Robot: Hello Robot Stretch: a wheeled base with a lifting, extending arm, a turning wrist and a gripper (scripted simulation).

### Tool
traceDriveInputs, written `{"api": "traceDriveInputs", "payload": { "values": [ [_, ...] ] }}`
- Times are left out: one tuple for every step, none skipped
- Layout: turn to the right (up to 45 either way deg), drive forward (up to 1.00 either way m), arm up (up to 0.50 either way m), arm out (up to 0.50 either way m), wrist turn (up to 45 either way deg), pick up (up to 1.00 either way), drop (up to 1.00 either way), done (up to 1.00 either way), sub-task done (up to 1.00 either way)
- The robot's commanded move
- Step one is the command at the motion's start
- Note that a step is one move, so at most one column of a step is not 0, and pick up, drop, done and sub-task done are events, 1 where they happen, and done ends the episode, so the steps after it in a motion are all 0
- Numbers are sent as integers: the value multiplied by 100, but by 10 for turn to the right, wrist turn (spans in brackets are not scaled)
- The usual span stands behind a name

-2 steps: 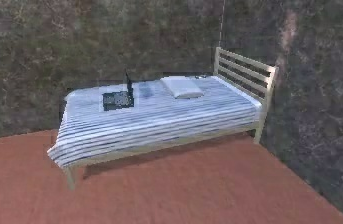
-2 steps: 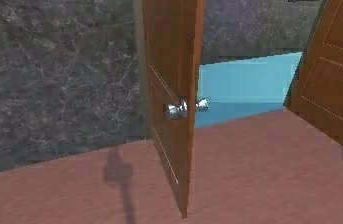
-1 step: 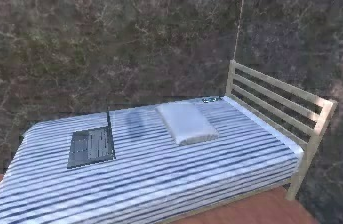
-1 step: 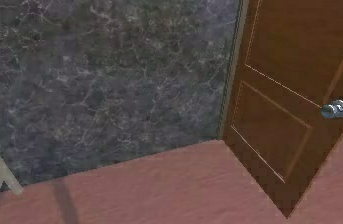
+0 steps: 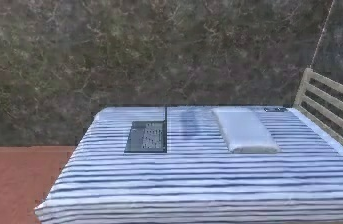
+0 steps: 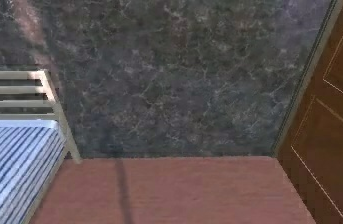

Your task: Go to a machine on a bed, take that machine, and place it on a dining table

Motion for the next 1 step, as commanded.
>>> {"api": "traceDriveInputs", "payload": {
  "values": [
    [0, 10, 0, 0, 0, 0, 0, 0, 0]
  ]
}}
